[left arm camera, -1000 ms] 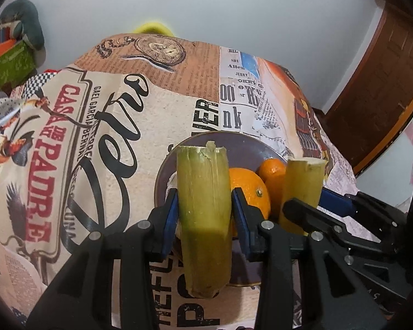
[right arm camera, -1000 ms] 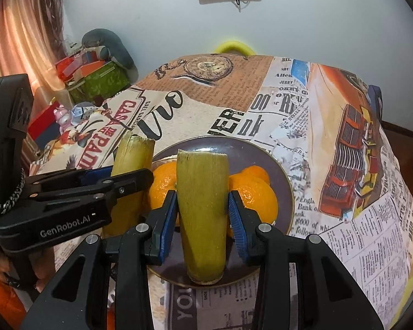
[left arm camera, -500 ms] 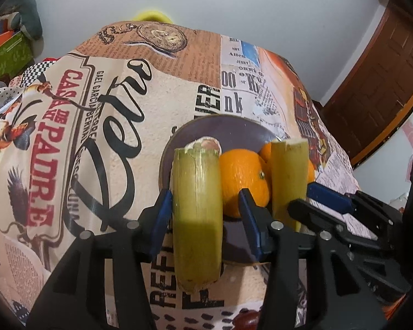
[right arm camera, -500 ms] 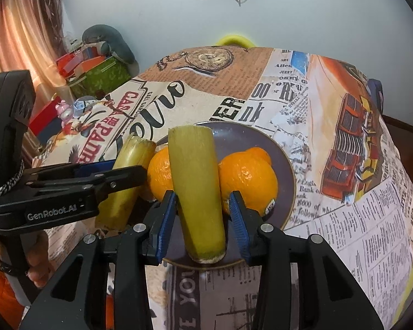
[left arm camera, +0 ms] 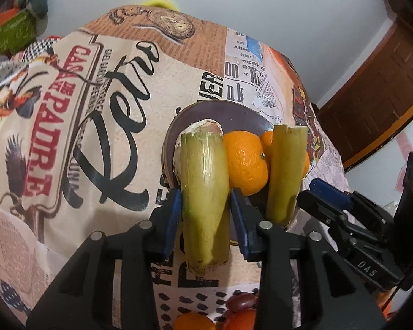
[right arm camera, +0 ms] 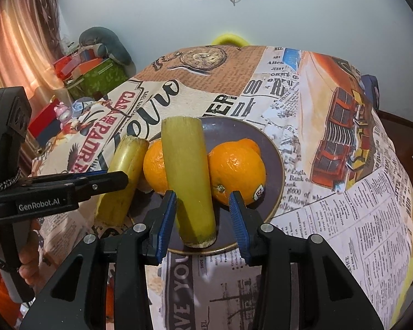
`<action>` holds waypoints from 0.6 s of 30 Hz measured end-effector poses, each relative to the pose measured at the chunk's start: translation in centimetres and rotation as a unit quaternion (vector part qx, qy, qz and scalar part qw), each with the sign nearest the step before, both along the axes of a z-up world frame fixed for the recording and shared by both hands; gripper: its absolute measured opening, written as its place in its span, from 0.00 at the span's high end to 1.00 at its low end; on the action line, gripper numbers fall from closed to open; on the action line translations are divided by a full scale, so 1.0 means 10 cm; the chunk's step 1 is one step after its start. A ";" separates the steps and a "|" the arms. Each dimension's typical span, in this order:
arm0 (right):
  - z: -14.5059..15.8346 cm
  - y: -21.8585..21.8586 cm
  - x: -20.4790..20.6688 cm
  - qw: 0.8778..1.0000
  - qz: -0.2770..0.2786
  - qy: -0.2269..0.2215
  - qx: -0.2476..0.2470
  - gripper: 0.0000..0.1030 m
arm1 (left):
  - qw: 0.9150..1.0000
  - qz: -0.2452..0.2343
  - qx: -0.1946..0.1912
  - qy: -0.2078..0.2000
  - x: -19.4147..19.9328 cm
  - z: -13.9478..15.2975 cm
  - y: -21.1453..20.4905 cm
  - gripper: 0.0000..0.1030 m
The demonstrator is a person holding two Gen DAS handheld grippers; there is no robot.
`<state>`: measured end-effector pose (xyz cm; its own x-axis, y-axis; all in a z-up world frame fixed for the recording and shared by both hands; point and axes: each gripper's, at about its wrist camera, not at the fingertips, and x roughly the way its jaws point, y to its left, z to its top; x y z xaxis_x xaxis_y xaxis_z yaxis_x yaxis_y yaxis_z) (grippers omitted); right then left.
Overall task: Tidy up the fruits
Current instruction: 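Lower both yellow cylinders onto the grey plate beside the oranges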
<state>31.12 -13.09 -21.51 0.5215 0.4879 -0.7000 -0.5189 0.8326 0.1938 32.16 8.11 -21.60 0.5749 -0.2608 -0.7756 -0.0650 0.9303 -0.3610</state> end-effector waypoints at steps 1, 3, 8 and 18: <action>0.00 0.00 0.00 1.000 0.000 0.000 0.000 0.65 | 1.000 0.006 -0.007 0.003 0.00 0.00 0.00 0.65; 0.00 -0.01 -0.01 1.000 -0.001 0.001 0.001 0.65 | 1.000 0.015 -0.017 0.007 0.00 -0.01 0.00 0.65; 0.00 -0.03 -0.02 1.000 -0.002 -0.003 0.000 0.65 | 1.000 0.025 -0.004 -0.007 0.04 0.04 -0.12 0.64; 0.04 -0.06 -0.05 1.000 -0.005 -0.016 -0.009 0.65 | 0.999 0.038 0.010 -0.004 0.23 -0.06 -0.14 0.61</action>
<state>30.58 -13.72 -21.15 0.5481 0.4693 -0.6923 -0.5159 0.8412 0.1618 34.42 6.73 -22.21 0.5994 -0.2014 -0.7747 -0.1323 0.9296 -0.3441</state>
